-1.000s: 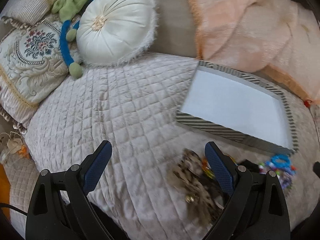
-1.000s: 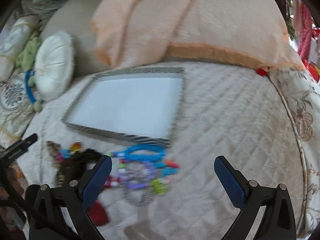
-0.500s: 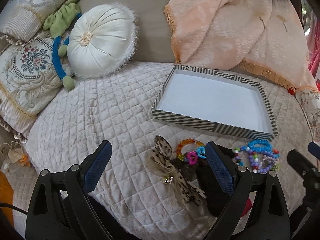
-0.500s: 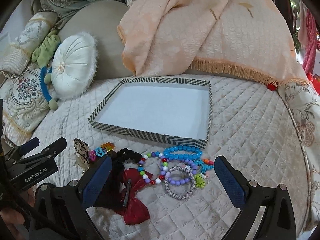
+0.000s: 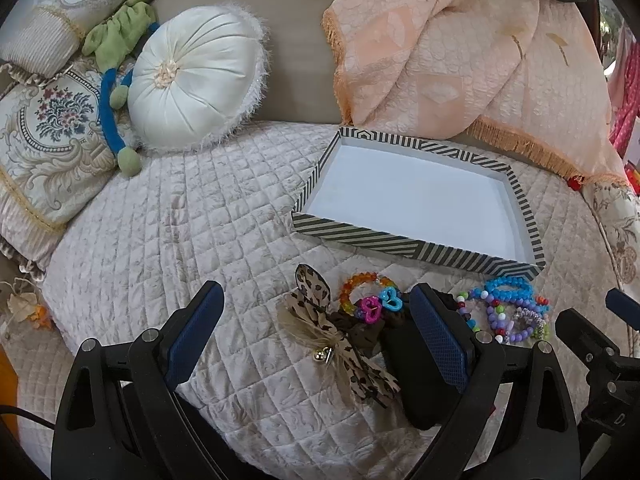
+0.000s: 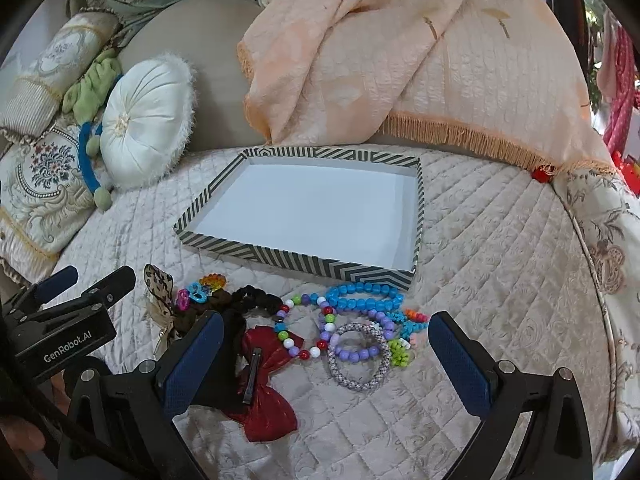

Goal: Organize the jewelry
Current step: 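Grasp the leopard bow clip with the left tool while the right grasps the blue bracelet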

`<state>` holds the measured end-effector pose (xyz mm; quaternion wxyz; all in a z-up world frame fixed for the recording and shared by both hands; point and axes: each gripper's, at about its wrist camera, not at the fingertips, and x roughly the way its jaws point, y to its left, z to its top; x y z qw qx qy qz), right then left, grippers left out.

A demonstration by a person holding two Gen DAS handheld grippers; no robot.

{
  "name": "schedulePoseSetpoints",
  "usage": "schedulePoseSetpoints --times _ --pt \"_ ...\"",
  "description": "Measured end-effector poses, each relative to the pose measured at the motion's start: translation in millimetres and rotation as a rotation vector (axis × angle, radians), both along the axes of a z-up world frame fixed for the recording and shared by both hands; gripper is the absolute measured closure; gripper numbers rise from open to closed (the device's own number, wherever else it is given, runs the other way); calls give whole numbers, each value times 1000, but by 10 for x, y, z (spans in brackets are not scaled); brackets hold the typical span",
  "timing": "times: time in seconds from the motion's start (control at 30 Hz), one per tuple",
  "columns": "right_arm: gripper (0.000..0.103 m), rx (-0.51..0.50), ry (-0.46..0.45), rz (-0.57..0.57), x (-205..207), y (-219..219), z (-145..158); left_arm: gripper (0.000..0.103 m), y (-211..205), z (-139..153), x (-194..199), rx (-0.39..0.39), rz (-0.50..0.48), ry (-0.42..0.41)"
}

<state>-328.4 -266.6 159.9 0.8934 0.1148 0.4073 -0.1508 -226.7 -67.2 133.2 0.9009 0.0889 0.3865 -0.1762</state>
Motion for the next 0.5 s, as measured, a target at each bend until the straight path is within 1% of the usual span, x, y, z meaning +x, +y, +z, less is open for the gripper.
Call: schedulePoseSetpoints --times 0.33,0.5 --pt "1 0 8 5 -9 -7 -28 9 -31 -29 13 0 4 21" --pt "1 -4 -34 17 -46 7 -19 9 -38 -40 7 4 2 21"
